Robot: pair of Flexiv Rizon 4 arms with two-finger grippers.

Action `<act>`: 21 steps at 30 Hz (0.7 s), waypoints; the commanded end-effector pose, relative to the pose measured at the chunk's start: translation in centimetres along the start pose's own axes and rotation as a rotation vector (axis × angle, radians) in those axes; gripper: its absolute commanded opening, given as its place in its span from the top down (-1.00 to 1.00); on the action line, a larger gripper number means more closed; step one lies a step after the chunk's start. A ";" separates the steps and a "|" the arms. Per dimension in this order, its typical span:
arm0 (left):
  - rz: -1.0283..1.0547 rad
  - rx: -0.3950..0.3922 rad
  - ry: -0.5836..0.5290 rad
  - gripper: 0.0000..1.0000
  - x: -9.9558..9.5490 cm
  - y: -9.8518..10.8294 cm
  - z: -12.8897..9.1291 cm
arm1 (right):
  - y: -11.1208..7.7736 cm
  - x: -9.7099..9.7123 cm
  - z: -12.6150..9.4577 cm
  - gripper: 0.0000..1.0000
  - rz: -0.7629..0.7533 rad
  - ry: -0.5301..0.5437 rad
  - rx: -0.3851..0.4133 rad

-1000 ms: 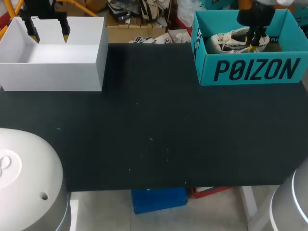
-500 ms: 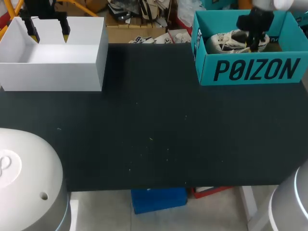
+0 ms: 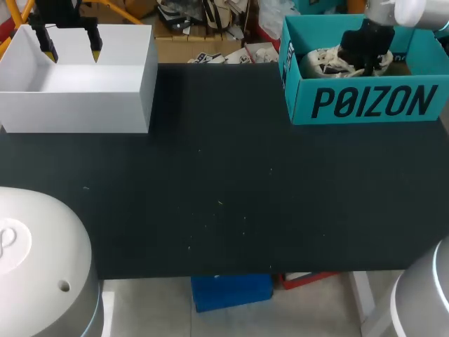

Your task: Take the shoe out of the shoebox, open the shoe tongue, remove and reinsert the insole, then place the shoe into the shoebox

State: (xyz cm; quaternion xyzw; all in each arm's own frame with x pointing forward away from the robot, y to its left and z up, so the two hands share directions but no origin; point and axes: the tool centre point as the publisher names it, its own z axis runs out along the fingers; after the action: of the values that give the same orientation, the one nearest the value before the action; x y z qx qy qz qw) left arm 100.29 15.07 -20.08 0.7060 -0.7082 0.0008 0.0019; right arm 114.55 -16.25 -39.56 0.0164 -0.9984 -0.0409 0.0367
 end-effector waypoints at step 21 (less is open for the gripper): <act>-0.002 -0.002 -0.003 -1.00 0.1 0.1 -0.1 | -1.2 0.6 0.8 0.51 0.052 0.007 0.036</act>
State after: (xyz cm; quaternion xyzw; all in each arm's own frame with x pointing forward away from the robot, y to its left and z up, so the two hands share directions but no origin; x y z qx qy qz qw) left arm 100.29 15.07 -20.08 0.7060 -0.7082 0.0007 0.0019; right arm 113.99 -17.49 -40.16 -0.0085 -0.9988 -0.0229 0.0418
